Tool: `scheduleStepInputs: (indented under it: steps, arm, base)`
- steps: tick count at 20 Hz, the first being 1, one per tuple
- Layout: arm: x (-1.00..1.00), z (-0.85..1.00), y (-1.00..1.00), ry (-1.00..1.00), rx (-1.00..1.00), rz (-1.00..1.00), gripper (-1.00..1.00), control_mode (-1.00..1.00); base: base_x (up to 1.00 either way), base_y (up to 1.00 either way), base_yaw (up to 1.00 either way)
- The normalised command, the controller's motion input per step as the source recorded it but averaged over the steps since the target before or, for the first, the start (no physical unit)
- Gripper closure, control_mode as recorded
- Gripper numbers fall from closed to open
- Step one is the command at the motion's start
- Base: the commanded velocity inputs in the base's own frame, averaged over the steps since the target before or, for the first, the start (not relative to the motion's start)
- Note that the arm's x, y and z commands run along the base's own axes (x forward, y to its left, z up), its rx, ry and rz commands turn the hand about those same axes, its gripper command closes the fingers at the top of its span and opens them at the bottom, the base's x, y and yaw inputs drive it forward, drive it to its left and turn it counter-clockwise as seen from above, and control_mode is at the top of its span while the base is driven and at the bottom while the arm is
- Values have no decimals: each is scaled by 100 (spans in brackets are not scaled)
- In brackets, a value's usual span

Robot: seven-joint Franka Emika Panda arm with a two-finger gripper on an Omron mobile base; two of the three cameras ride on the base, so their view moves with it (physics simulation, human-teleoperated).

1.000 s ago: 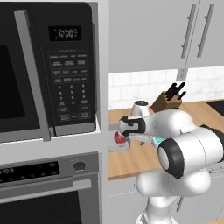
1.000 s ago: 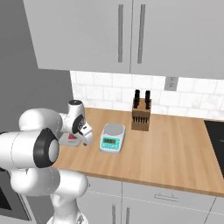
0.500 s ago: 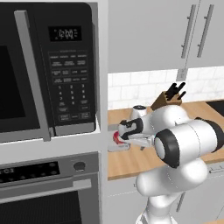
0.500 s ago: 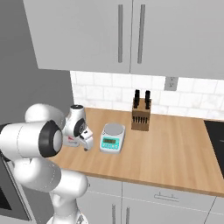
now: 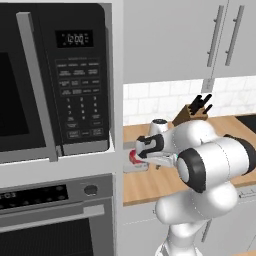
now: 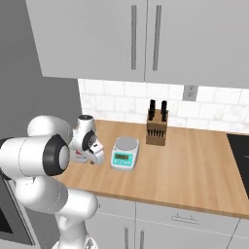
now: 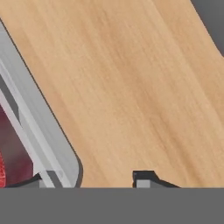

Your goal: Take the meat container that has the steak and place it on the second highest rack of the freezer. Then take the vegetable container that has the cucumber and carrot and place it on the highest rack of the freezer.

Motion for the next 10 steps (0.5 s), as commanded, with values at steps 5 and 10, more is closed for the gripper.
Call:
scheduleStepInputs:
  steps: [5, 10]
  arm:
    - [0, 0, 0, 0, 0, 0, 100, -100]
    - [-17, 4, 0, -4, 0, 0, 100, -100]
  base:
    - [0, 0, 0]
    - [0, 0, 0]
